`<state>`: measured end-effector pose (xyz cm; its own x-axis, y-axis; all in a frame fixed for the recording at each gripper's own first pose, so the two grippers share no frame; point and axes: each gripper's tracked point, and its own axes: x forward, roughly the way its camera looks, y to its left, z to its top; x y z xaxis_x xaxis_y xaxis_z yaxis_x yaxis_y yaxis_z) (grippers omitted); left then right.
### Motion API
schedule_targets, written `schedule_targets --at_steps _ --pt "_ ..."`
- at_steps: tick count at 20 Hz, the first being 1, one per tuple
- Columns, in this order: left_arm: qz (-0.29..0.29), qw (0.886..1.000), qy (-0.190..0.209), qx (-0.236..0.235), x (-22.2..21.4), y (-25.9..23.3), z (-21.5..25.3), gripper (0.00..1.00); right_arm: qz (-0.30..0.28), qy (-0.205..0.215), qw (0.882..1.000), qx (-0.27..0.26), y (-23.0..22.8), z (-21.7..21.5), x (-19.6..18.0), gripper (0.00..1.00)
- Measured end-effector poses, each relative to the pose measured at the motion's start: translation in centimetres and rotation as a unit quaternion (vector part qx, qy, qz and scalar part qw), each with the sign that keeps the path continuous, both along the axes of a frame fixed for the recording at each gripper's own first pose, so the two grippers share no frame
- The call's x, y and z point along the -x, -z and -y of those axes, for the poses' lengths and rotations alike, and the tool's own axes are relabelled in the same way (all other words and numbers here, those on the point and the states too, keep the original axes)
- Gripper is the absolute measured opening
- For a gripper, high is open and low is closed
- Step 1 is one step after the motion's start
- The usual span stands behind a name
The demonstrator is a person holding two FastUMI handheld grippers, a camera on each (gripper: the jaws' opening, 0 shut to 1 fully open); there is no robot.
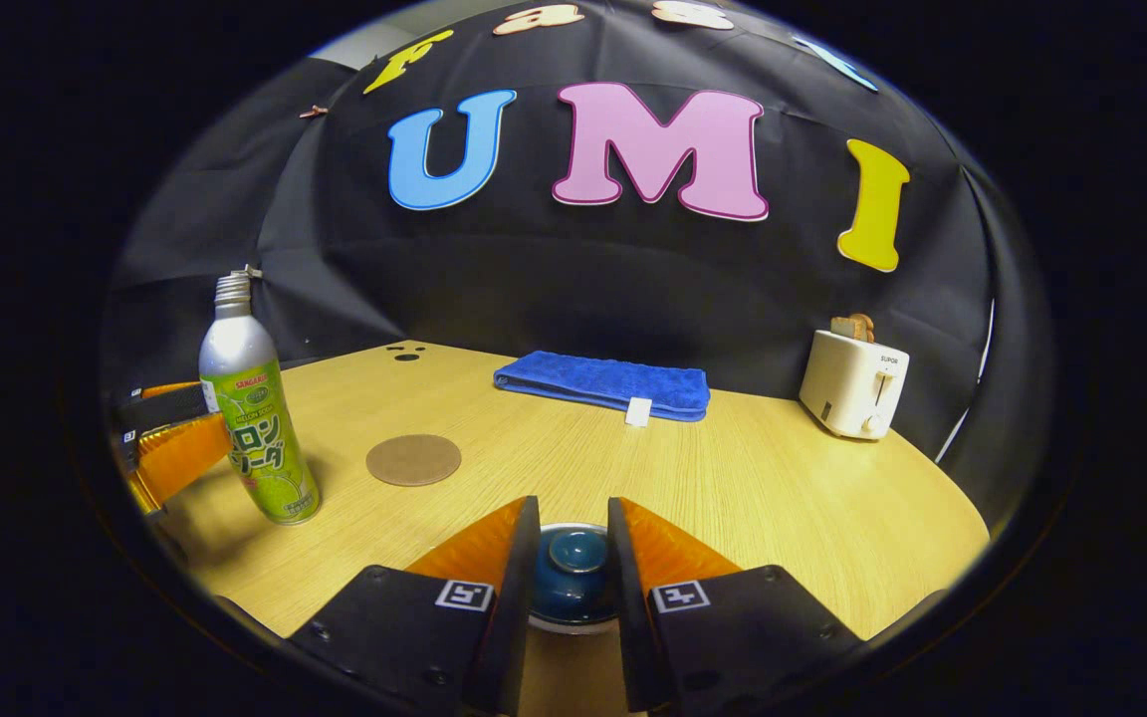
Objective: Open the teacup lid with one hand, grasp the water bottle and pour water into the teacup with the other hand; after pouring, place the water bottle on the coaster and then close the teacup lid.
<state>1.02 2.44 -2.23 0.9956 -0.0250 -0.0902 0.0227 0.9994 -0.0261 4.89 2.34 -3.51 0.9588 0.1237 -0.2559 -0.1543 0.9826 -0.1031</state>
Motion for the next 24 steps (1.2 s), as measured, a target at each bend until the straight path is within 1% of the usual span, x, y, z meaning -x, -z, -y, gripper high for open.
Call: schedule_targets --at_steps 3,4,5,6,8,9,14,20,24 --pt "0.0 1.0 0.001 0.0 0.0 0.1 0.0 0.96 0.0 0.002 1.0 -0.016 -0.1 0.2 -0.1 0.4" --pt "0.0 1.0 0.003 0.0 0.1 0.0 0.1 0.97 -0.001 -0.001 1.0 -0.018 -0.1 0.0 0.1 0.33" --pt "0.0 1.0 0.003 0.0 0.1 0.1 0.1 0.96 0.0 -0.004 1.0 -0.018 -0.1 0.0 0.0 0.37" --pt "0.0 1.0 0.003 0.0 0.1 0.0 0.1 0.96 0.0 -0.008 1.0 -0.016 0.0 -0.1 -0.1 0.31" --pt "0.0 1.0 0.003 0.0 0.1 0.1 0.1 0.96 0.004 -0.013 1.0 -0.011 -0.1 -0.2 -0.1 0.31" --pt "0.0 1.0 0.003 0.0 0.0 0.1 0.1 0.97 0.005 -0.014 1.0 -0.012 -0.2 -0.2 0.0 0.28" --pt "-0.001 1.0 0.003 -0.001 0.1 0.0 0.0 0.97 0.008 -0.015 1.0 -0.021 -0.5 -0.2 0.0 0.28" --pt "-0.002 1.0 0.001 -0.001 0.1 0.0 0.0 0.97 0.04 -0.016 0.998 -0.049 -3.8 0.2 0.7 0.28" --pt "-0.001 1.0 -0.001 -0.001 -1.4 0.2 0.2 0.97 0.057 0.001 0.997 -0.048 -5.2 2.7 2.3 0.28"
